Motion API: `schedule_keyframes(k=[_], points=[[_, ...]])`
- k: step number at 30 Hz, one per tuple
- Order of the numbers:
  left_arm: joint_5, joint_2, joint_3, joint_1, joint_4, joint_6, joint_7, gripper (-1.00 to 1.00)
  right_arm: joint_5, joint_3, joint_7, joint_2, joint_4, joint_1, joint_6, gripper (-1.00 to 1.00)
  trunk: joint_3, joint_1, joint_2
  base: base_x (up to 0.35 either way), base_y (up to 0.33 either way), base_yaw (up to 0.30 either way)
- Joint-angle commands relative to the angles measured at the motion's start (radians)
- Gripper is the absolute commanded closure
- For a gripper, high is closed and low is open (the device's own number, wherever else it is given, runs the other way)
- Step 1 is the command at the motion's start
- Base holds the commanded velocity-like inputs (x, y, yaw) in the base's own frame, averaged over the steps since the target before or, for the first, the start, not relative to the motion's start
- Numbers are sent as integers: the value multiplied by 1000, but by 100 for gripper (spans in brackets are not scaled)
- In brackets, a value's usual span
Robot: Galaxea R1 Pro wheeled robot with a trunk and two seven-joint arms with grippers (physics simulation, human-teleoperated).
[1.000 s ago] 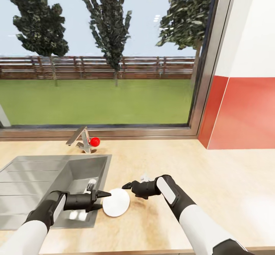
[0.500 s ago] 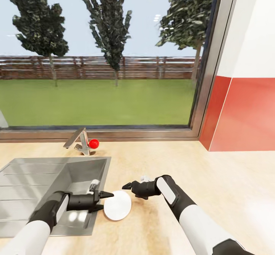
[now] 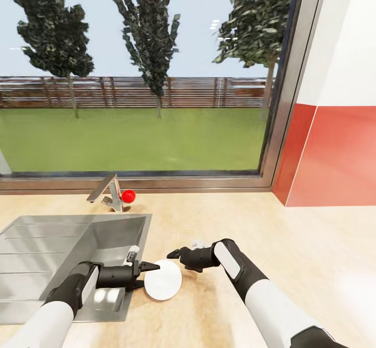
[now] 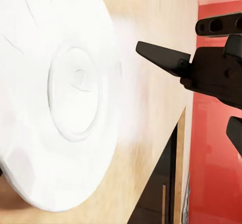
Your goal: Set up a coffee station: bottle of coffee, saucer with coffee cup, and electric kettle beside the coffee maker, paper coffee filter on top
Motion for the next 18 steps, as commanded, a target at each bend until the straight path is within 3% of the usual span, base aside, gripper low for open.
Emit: schedule_keyframes(k=[1, 4, 8, 18], points=[[-6, -1, 4, -1, 0, 9, -6, -100, 10, 0, 8, 0, 0, -1, 2, -100, -2, 1, -2, 0, 0, 0], [-6, -1, -5, -1, 0, 9, -6, -100, 10, 0, 8, 0, 0, -1, 2, -100, -2, 1, -2, 0, 0, 0], [-5, -1, -73, -1, 0, 10, -10, -100, 10, 0, 8, 0, 0, -1, 2, -100, -2, 1, -2, 0, 0, 0], [-3, 0, -87, -1, 0, 10, -14, -100, 10, 0, 8, 0, 0, -1, 2, -100, -2, 1, -2, 0, 0, 0]])
